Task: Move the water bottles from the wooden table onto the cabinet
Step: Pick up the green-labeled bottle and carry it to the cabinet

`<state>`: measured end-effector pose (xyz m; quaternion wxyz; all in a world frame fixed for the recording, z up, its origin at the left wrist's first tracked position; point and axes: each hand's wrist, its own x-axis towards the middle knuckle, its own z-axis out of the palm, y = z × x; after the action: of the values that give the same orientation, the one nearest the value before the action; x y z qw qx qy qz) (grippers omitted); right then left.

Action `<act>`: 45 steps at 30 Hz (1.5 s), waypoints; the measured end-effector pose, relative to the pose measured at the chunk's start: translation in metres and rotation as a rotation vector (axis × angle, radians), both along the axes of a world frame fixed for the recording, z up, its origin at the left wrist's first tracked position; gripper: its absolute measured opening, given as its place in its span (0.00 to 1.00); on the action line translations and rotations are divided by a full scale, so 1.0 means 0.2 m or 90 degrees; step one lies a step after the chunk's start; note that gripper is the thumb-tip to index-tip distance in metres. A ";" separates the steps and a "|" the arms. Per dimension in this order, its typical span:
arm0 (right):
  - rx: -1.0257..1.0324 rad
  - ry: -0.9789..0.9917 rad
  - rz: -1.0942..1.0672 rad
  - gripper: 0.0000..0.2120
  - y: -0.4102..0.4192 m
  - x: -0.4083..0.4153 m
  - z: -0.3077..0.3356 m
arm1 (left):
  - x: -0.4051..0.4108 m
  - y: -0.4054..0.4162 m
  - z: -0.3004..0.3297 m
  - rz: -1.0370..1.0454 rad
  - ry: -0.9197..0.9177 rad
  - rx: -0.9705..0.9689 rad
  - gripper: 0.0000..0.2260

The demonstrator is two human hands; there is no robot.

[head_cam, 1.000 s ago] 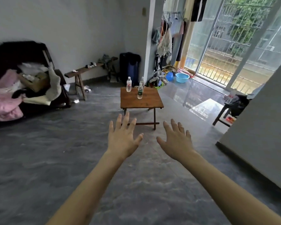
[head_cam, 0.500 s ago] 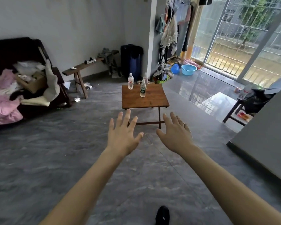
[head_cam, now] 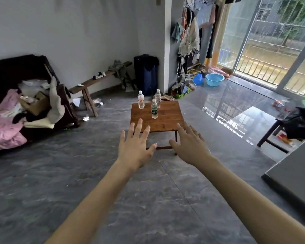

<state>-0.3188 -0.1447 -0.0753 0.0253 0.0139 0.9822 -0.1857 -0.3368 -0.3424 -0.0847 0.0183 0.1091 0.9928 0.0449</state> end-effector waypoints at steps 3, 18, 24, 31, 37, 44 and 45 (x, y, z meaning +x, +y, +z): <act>-0.005 -0.013 0.020 0.34 0.04 -0.12 -0.01 | -0.11 0.04 -0.01 0.009 -0.003 0.001 0.33; 0.018 -0.032 0.042 0.34 0.07 -1.00 -0.06 | -0.94 0.11 -0.08 0.034 0.006 0.010 0.32; 0.029 -0.028 0.039 0.34 -0.01 -1.46 0.00 | -1.37 0.03 -0.07 0.039 0.005 0.013 0.33; 0.032 -0.029 0.029 0.34 -0.02 -1.89 0.01 | -1.85 0.01 -0.07 0.020 0.017 0.038 0.33; 0.033 -0.035 0.046 0.33 -0.03 -2.21 -0.03 | -2.13 -0.01 -0.16 0.038 -0.002 0.023 0.33; 0.017 -0.062 0.053 0.32 0.09 -2.64 -0.13 | -2.52 0.09 -0.23 0.042 -0.025 -0.002 0.33; 0.017 -0.065 0.053 0.32 0.12 -2.72 -0.15 | -2.60 0.11 -0.23 0.047 -0.026 -0.002 0.32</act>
<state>-0.8625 -0.1201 -0.1043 0.0832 -0.0170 0.9817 -0.1706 -0.8559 -0.3205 -0.1310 0.0367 0.0715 0.9957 0.0462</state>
